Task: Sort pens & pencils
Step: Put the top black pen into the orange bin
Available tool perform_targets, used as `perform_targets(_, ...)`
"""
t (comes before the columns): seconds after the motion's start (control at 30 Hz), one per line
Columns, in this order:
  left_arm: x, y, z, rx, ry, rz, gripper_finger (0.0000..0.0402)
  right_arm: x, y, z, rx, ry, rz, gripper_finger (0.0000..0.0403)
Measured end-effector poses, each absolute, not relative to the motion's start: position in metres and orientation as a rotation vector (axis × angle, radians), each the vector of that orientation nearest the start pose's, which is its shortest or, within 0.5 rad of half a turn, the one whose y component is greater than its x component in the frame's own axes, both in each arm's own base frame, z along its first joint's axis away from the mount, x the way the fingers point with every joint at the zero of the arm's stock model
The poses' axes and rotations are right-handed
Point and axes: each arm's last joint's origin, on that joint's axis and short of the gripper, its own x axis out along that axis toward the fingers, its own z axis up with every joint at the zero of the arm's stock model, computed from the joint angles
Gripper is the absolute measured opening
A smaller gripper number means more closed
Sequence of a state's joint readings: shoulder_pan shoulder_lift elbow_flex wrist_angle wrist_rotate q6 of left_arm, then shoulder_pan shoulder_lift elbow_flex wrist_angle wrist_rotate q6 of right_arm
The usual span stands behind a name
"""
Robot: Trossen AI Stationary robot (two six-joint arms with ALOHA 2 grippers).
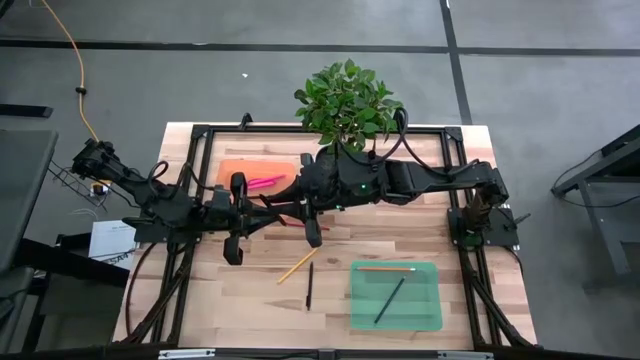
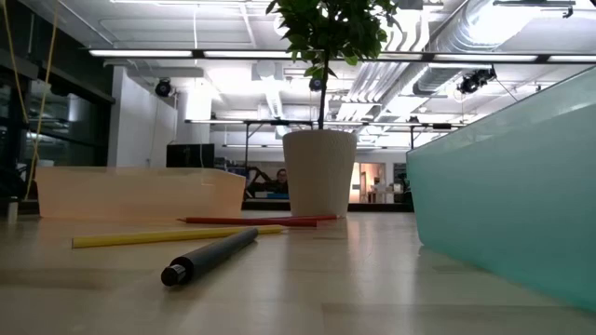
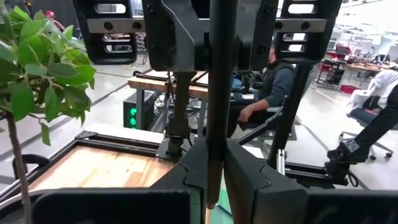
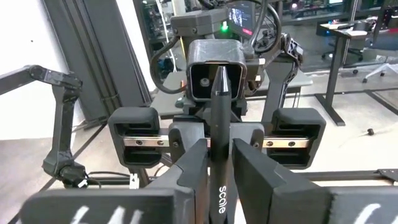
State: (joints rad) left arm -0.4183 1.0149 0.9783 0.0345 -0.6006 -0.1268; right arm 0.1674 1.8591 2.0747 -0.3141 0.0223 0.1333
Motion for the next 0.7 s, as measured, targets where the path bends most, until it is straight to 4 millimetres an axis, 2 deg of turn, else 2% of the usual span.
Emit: perform_targets(0.7, 0.205, -0.070, 0.376, -0.081, 0.016, 0.286, 0.0024, 0.415, 0.055, 0.464, 0.138, 0.050, 0.126, 0.0068)
